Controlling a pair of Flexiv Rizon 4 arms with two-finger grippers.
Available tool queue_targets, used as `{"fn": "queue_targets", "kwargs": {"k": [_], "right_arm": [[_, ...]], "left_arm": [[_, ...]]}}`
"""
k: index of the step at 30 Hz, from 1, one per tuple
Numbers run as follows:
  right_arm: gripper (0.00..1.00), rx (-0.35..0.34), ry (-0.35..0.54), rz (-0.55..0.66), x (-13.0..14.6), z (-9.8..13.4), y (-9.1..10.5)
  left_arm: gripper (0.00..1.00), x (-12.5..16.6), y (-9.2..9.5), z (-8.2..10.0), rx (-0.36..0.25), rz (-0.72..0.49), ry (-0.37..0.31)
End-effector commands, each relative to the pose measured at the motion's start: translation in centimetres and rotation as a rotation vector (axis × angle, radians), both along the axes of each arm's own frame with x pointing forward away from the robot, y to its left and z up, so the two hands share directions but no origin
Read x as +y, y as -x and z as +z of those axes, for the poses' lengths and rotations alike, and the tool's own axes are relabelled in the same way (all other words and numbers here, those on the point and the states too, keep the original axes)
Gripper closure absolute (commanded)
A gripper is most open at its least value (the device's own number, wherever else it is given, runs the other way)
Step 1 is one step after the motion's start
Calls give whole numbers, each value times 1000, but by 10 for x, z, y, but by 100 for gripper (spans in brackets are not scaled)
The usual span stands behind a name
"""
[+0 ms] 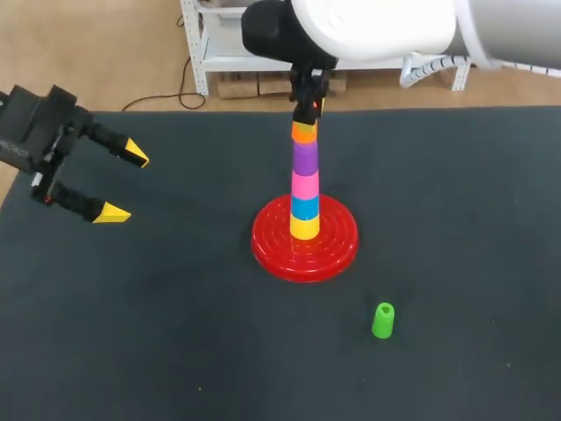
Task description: Pick up and stack the cylinders on the red base in this order: pink,purple,orange,green
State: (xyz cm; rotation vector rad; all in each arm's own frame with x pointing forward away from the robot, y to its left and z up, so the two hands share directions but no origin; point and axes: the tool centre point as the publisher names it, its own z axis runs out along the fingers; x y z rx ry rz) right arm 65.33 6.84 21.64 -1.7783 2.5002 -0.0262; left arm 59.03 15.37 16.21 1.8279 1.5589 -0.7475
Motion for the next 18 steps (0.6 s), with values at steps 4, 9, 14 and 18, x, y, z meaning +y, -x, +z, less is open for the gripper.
{"fn": "queue_targets", "kwargs": {"k": [4,9,14,18], "right_arm": [[100,3,-1,-3,-1,-6,0],[100,12,1,-5,-1,-10,-1],[100,22,0,-6,0,-13,-1],[100,27,2,-4,0,-14,-1]], "left_arm": [[0,1,1,-1,-5,0,4],[0,1,1,-1,-5,0,4],[0,1,1,-1,-5,0,4],[0,1,1,-1,-5,0,4]]}}
